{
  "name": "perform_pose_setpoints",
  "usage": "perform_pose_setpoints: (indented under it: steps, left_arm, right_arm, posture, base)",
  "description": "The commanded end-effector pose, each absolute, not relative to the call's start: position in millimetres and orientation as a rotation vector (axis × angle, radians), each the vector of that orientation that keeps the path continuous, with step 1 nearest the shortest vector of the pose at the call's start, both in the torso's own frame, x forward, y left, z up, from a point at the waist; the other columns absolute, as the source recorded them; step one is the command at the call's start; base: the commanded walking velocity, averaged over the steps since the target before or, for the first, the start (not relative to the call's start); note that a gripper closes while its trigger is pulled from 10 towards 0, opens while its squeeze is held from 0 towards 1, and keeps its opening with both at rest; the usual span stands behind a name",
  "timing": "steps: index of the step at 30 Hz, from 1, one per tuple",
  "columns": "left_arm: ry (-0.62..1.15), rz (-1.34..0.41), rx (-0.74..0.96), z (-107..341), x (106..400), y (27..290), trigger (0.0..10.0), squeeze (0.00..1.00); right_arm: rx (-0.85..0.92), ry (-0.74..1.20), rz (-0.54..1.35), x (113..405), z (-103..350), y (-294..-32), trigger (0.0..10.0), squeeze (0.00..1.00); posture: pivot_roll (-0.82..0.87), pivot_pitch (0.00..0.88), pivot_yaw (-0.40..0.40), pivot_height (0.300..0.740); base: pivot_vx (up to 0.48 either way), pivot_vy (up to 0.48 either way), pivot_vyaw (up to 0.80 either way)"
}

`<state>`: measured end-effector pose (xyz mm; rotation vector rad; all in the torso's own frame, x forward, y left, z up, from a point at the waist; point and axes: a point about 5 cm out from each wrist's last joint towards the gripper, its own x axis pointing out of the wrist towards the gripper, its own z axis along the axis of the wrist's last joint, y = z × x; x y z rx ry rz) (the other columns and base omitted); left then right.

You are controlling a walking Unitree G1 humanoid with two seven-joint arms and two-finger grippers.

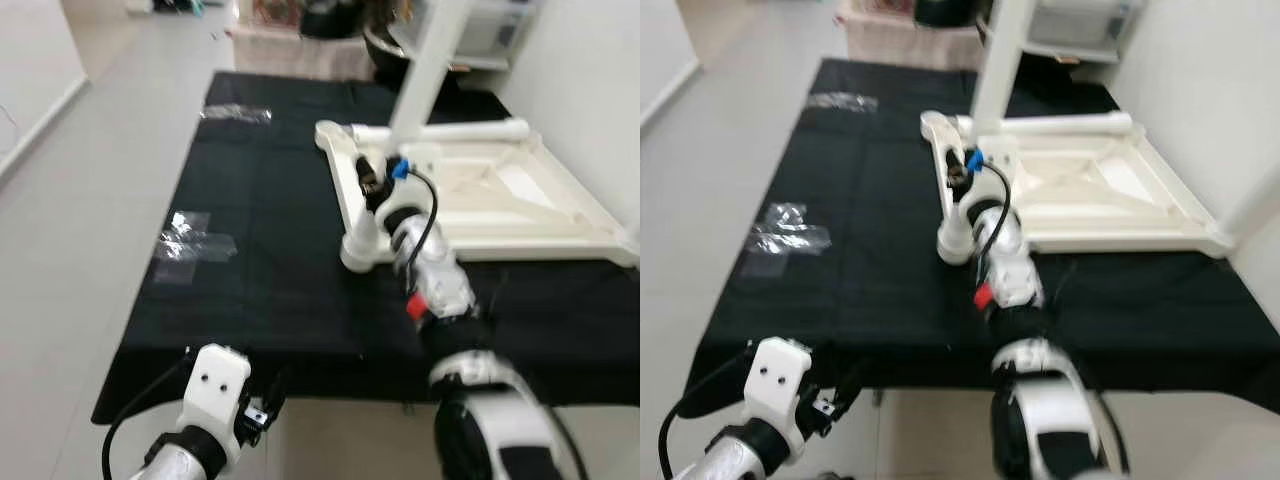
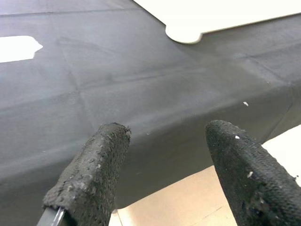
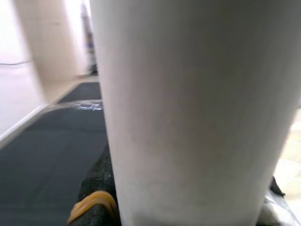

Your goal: Building children table

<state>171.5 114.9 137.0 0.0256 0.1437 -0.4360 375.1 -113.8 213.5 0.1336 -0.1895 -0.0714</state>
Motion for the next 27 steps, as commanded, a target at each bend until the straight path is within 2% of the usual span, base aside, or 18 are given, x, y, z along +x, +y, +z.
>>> perform_pose_setpoints:
  steps: [1,5,12,13,14,15,21,22,23,26,27]
  left_arm:
    - [0.16,-0.447,0.029,133,171,113,10.0,0.0]
    - [0.159,-0.445,0.032,133,171,113,10.0,0.0]
    - [0.158,-0.444,0.03,133,171,113,10.0,0.0]
    - [0.159,-0.444,0.03,133,170,113,10.0,0.0]
    - [0.159,-0.445,0.029,133,170,113,10.0,0.0]
    - [0.159,-0.444,0.027,133,170,113,10.0,0.0]
    - [0.16,-0.445,0.023,133,171,113,10.0,0.0]
    - [0.16,-0.445,0.022,133,171,113,10.0,0.0]
    - [0.16,-0.446,0.021,132,171,113,10.0,0.0]
    - [0.16,-0.447,0.022,132,171,113,10.0,0.0]
    - [0.16,-0.447,0.022,132,171,113,10.0,0.0]
  right_arm:
    - [0.132,-0.097,-0.228,369,190,-136,0.0,0.0]
    - [0.23,-0.068,-0.382,354,188,-103,0.0,0.0]
    - [0.274,-0.019,-0.401,350,196,-81,0.0,0.0]
    - [0.291,-0.012,-0.341,350,198,-76,10.0,0.0]
    - [0.302,-0.008,-0.298,350,199,-72,10.0,0.0]
    - [0.307,-0.037,-0.263,349,202,-73,10.0,1.0]
    - [0.306,-0.109,-0.207,350,208,-88,10.0,1.0]
    - [0.288,-0.132,-0.198,351,211,-97,10.0,0.73]
    - [0.284,-0.151,-0.163,353,213,-102,10.0,0.0]
    - [0.276,-0.173,-0.121,356,214,-113,10.0,0.0]
    - [0.293,-0.19,-0.005,359,217,-115,10.0,0.0]
  posture:
    - [0.15,0.117,-0.125,0.74]
    - [0.16,0.125,-0.125,0.74]
    - [0.15,0.127,-0.122,0.74]
    - [0.16,0.127,-0.125,0.74]
    - [0.16,0.127,-0.125,0.74]
    - [0.15,0.126,-0.124,0.74]
    - [0.14,0.124,-0.122,0.74]
    - [0.14,0.124,-0.12,0.74]
    - [0.14,0.124,-0.12,0.74]
    - [0.14,0.122,-0.121,0.74]
    - [0.14,0.116,-0.121,0.74]
  base:
    - [0.0,0.0,0.0]
    - [0.0,0.0,0.0]
    - [0.0,0.0,0.0]
    - [0.0,0.0,0.0]
    - [0.0,0.0,0.0]
    - [0.0,0.0,0.0]
    - [0.0,0.0,0.0]
    - [0.0,0.0,0.0]
    - [0.0,0.0,0.0]
    - [0.0,0.0,0.0]
    - [0.0,0.0,0.0]
